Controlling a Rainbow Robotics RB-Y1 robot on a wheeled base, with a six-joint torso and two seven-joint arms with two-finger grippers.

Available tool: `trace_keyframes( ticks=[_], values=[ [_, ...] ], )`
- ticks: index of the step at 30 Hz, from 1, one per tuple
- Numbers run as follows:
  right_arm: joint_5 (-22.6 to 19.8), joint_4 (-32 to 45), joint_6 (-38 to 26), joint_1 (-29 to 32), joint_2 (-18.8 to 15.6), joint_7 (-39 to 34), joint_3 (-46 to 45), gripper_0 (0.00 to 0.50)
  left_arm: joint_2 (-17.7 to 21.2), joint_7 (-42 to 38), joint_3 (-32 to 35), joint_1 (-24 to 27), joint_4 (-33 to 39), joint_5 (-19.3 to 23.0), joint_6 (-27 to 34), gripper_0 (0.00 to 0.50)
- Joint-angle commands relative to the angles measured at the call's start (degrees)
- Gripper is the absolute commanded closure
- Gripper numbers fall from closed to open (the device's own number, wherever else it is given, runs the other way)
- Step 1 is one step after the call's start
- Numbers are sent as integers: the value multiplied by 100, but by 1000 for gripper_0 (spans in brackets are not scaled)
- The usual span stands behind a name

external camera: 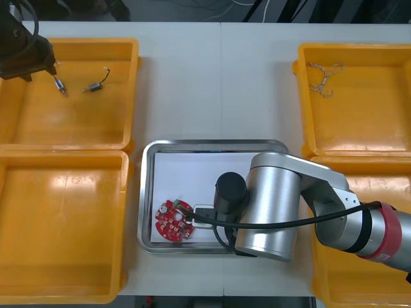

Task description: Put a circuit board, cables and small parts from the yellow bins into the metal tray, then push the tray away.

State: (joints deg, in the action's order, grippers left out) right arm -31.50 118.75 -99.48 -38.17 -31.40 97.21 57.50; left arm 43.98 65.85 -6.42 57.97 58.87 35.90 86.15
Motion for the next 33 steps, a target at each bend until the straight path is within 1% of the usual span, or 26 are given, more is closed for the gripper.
trace_keyframes(
  ticks=[1, 4, 5, 8, 11, 14, 17, 19, 20, 21, 22, 23, 24, 27, 33],
  values=[
    [180, 43, 148, 55, 116, 141, 165, 500, -224, 842, 176, 513, -543, -163, -441, 0],
    [232, -98, 245, 55, 187, 106, 200, 500, -338, 930, 176, 627, -947, -206, -749, 0],
    [232, -98, 245, 55, 187, 106, 200, 500, -338, 930, 176, 627, -947, -206, -749, 0],
    [320, -256, 359, 55, 222, 88, 227, 500, -426, 1027, 176, 742, -1378, -259, -1074, 0],
    [435, -291, 429, 55, 222, 44, 288, 500, -496, 1115, 176, 830, -1703, -303, -1285, 0],
    [452, -291, 491, 82, 222, 0, 315, 500, -549, 1194, 176, 891, -1984, -347, -1513, 0],
    [435, -291, 544, 99, 222, -70, 315, 500, -593, 1413, 168, 917, -2292, -409, -1847, 0],
    [496, -282, 570, 99, 222, -105, 315, 500, -619, 1572, 176, 935, -2512, -435, -2085, 0],
    [523, -273, 570, 99, 213, -114, 315, 482, -628, 1616, 176, 944, -2573, -435, -2155, 0],
    [602, -256, 561, 99, 222, -140, 315, 482, -654, 1703, 176, 961, -2714, -435, -2296, 0],
    [681, -238, 561, 99, 231, -149, 315, 153, -681, 1756, 203, 961, -2802, -444, -2410, 0],
    [733, -229, 552, 99, 231, -167, 315, 23, -698, 1765, 220, 961, -2863, -453, -2498, 0],
    [760, -221, 552, 99, 231, -167, 315, 0, -707, 1774, 229, 961, -2872, -453, -2533, 0],
    [900, -106, 517, 90, 213, -184, 306, 0, -742, 1739, 229, 961, -2872, -479, -2559, 0],
    [883, 52, 385, 90, 178, -220, 183, 0, -769, 1703, 238, 961, -2881, -505, -2647, 0]
  ],
)
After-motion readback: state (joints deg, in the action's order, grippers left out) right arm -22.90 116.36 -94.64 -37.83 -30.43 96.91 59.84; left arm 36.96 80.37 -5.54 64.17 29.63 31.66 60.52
